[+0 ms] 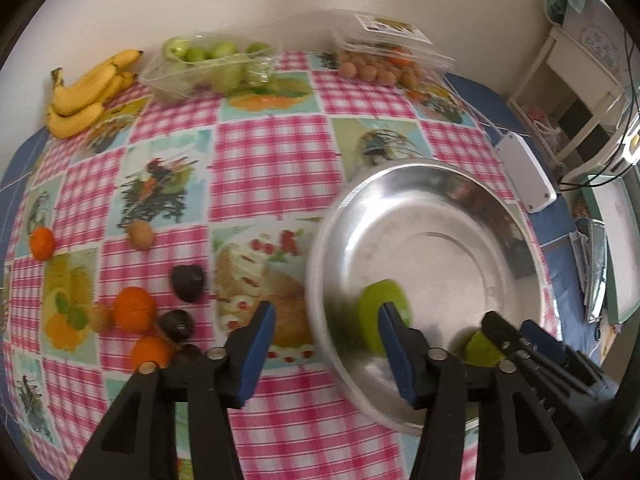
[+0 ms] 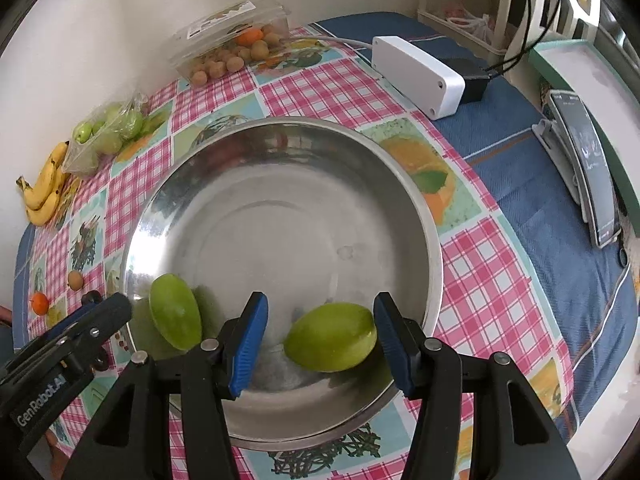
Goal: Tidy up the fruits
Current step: 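Open the left tool over the bowl while the right tool releases its fruit there, then withdraw both tools from the bowl toward the remaining loose fruit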
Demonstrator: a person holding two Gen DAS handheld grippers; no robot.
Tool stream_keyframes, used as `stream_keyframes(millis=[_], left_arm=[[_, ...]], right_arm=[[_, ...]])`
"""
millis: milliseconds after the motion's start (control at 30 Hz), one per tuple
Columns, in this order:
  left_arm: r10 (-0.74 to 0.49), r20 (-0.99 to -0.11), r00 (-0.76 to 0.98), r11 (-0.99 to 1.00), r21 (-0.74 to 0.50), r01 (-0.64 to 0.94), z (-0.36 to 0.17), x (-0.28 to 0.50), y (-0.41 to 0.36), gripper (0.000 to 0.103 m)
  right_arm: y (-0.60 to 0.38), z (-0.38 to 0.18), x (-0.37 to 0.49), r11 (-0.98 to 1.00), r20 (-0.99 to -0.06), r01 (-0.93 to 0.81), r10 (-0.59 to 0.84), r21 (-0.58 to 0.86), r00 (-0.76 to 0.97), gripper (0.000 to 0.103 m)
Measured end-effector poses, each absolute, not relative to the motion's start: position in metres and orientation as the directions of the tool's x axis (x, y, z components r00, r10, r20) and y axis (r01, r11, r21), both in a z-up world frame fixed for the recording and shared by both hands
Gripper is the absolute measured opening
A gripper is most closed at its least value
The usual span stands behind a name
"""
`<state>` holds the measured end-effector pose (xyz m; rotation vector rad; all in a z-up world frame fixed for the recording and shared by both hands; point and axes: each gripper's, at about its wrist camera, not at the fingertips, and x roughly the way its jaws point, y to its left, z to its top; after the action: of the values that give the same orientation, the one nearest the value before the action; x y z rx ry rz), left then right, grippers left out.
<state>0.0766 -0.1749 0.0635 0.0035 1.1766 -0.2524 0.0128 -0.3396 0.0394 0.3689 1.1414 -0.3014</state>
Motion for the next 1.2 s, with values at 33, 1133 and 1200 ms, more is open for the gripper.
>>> stream_keyframes(millis=[33,1133,1200], left_arm=[[-0.186,-0.913,0.364,0.974,-0.122,0.192,0.064,0.076,-0.17,0.06],[-0.04,-0.92,0.389,0.999,-0.023,0.048,0.038,0.071,-0.09,0.103],[-0.037,-0.921,0.388,0.999,-0.021,0.046,0.037,0.072,-0.09,0.103]], right_arm=[[-0.338,0.04,0.014,0.904,-0.923,0.412,-0.054,0.118,0.382,0.058],[-0.31,0.05,0.02,0.949,-0.921,0.315,-0.111,0.014,0.374,0.089],[-0.309,0.049,0.021,0.951,-0.921,0.307,-0.107,0.014,0.374,0.089]])
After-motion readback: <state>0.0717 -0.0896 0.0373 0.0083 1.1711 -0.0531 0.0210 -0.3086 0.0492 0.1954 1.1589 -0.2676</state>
